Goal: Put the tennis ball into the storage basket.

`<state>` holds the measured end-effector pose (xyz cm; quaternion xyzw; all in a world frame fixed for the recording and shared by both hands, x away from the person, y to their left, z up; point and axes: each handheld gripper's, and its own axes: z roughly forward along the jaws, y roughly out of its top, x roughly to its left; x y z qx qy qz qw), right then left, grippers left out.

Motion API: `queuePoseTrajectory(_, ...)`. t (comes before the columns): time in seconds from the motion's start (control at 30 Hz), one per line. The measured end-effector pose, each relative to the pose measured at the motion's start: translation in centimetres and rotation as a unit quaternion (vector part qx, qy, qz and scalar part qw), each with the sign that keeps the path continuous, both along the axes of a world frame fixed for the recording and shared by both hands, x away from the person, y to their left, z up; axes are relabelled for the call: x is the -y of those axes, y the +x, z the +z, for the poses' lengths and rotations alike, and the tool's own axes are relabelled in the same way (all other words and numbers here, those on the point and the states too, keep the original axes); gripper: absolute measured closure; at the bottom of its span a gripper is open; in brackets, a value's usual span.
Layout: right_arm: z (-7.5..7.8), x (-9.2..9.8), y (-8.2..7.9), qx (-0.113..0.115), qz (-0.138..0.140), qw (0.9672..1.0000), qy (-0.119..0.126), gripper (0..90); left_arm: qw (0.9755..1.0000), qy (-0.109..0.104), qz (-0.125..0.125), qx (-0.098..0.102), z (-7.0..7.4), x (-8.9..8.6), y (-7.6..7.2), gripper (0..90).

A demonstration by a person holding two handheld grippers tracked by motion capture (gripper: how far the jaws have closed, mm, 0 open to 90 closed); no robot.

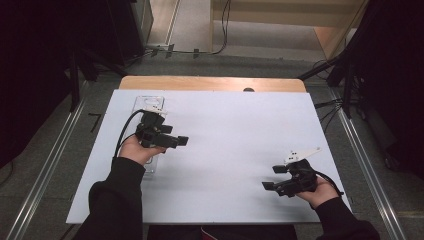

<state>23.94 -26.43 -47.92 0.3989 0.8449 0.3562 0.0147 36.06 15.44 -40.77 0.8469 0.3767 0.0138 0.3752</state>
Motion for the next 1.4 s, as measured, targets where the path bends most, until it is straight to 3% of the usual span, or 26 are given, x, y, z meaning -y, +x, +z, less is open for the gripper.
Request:
queuePoseTrajectory(0.17, 0.0, 0.0, 0.0, 0.0, 0.0, 1.0, 0.0, 20.4, 0.9999, 0.005, -0.015, -0.002, -0.5, 0.3, -0.7, 17.4)
queuePoseTrajectory(0.5, 0.0, 0.0, 0.0, 0.0, -0.001, 1.0, -0.001, 20.4, 0.9996, -0.006, -0.029, -0.002, -0.7, 0.2, -1.8, 17.3)
queuePoseTrajectory(0.63, 0.0, 0.0, 0.0, -0.001, -0.001, 1.0, -0.001, 20.4, 0.9995, -0.014, -0.028, 0.0, -0.7, 0.0, -2.3, 17.3)
queuePoseTrajectory(0.7, 0.0, 0.0, 0.0, -0.001, -0.001, 1.0, -0.001, 20.4, 0.9997, -0.003, -0.026, 0.005, -0.9, -0.1, -2.5, 17.3)
queuePoseTrajectory(0.93, 0.0, 0.0, 0.0, -0.001, -0.004, 1.0, -0.002, 20.4, 0.9997, 0.002, -0.025, 0.007, -1.3, -0.5, -3.4, 17.3)
queuePoseTrajectory(1.4, 0.0, 0.0, 0.0, -0.002, -0.004, 1.0, -0.002, 20.4, 0.9993, -0.013, -0.034, 0.009, -1.8, -1.4, -5.0, 17.3)
